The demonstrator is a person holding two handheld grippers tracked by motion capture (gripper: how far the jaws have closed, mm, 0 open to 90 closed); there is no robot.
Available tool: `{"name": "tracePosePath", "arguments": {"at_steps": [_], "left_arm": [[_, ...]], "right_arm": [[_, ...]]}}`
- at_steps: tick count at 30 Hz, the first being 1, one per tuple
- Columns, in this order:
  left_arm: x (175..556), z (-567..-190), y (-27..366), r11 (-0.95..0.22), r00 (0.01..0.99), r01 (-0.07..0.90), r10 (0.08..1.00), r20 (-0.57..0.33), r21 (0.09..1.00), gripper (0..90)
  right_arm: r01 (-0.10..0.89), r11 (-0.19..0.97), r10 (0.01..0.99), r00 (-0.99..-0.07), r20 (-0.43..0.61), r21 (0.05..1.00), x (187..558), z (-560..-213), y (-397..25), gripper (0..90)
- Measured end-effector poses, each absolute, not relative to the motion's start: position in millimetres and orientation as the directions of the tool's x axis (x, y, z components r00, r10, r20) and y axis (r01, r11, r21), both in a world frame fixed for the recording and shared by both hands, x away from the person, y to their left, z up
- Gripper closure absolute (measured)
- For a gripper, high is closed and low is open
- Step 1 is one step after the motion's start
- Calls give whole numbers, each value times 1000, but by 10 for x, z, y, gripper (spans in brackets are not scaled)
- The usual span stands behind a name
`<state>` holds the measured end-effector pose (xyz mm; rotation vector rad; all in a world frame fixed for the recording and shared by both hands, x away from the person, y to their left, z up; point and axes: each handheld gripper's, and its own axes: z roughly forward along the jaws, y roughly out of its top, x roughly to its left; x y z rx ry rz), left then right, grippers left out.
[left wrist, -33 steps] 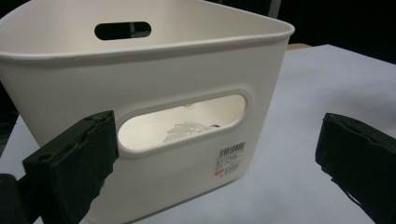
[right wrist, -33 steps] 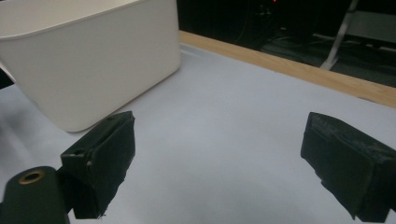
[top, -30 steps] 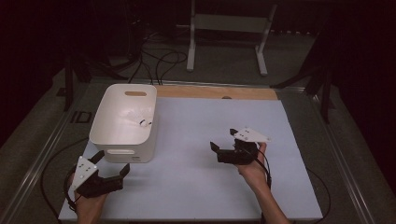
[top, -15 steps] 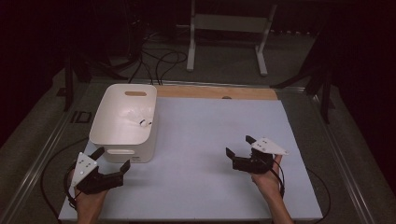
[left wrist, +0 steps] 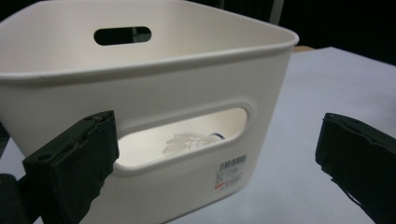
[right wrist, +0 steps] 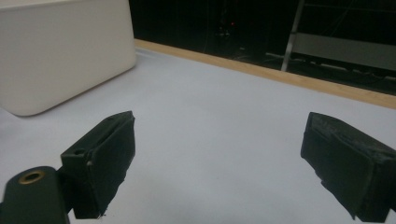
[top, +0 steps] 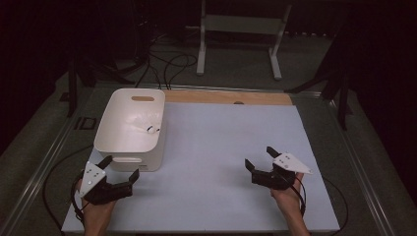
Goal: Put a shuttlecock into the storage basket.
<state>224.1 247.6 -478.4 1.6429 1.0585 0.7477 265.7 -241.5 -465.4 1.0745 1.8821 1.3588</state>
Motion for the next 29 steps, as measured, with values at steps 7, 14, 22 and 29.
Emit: {"name": "tracePosePath", "arguments": {"at_steps": [7,14,22,29], "left_arm": [[2237,-4805,2461,-124,435,288,901,-14,949,0],[2198,-4817,2454,-144,445,286,895,1,947,0],[2194,-4829,2456,-150,444,291,896,6,945,0],[2198,-4832,2441,-154,446,296,895,7,943,0]], "right_arm": [[261,144,869,-495,5,955,2607,-4651,-2490,99],[255,140,875,-484,1,957,2571,-4681,-2521,100],[268,155,876,-483,-7,951,2569,-4735,-2499,100],[270,160,875,-483,-10,949,2561,-4736,-2501,100]]}}
